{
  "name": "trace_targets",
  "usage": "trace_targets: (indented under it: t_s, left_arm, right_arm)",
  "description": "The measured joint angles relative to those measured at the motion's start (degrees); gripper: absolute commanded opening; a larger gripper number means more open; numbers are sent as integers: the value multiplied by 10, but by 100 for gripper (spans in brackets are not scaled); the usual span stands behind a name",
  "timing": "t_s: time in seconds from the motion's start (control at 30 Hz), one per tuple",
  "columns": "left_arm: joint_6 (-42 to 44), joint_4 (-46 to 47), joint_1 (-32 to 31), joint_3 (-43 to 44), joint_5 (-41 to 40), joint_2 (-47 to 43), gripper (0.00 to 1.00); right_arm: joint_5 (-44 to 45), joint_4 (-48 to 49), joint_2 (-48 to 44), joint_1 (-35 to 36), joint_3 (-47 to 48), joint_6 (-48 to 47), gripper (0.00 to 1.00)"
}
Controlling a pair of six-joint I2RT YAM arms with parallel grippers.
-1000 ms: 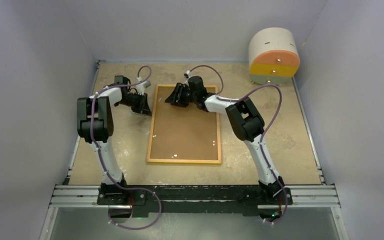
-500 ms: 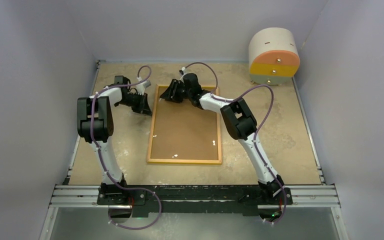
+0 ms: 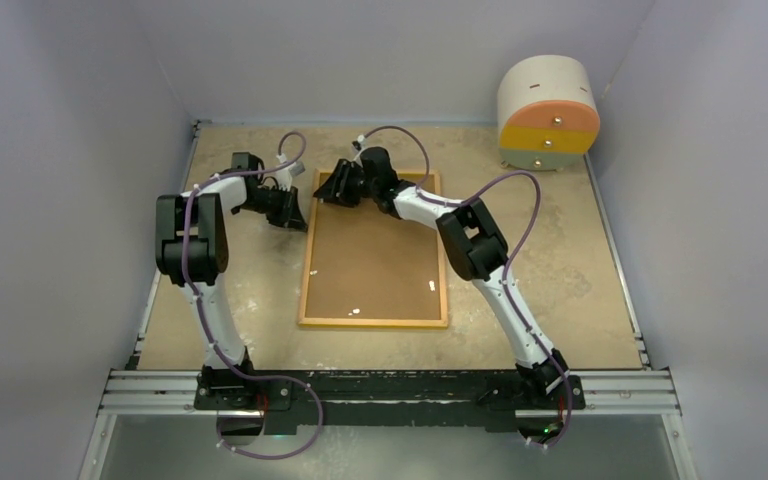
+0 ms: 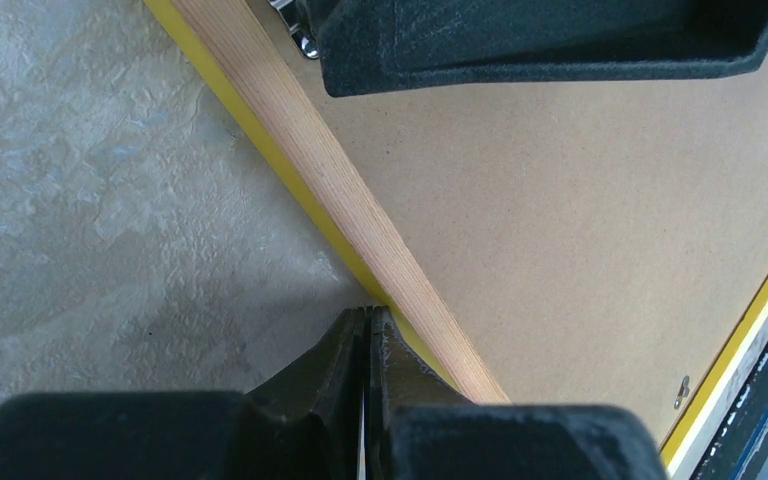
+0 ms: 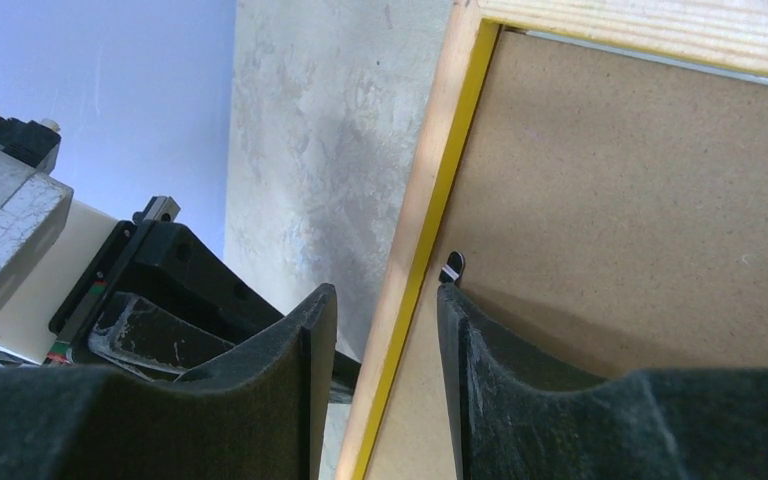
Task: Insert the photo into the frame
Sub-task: Install the photo frame at the center of the board.
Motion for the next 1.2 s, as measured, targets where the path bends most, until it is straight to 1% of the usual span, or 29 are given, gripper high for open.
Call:
trace_targets:
  t_s: [0.4,0.63,0.67,0.77,0.9,0.93,1.0,1.1,1.17,1.2]
  left_arm:
    - [0,9,-2,-8,3,-4,0]
    - [1,8,-3,-7,0,-6,0]
    - [1,6,-3,-7,-1,-6,3]
    - [0,-3,-2,-2,-4,-6,16]
    - [-7,-8,2,15,-4,-6,39]
    - [-11,-8,3,22,-2,-6,43]
    - [-19,-7,3,38,3,-4,45]
    - [-29,-2,1,66,12,8,45]
    - [-35,4,-2,83,16,25,40]
    - [-37,8,-3,89,16,35,35]
  right_arm:
    - [-6,4,18,3,21,20,42]
    - [-14,18,18,4,15,28,44]
    - [-19,20,15,3,10,28,46]
    - [-39,21,-6,-3,-18,27,49]
    - [-54,14,-42,-10,-53,13,51]
    - [-55,12,-50,-12,-56,9,51]
    - [-56,12,-65,-18,-62,3,51]
    - [-56,14,-71,-27,-62,-3,51]
    - [-55,8,-71,-31,-62,-9,50]
    - [-54,2,-71,-33,-62,-11,50]
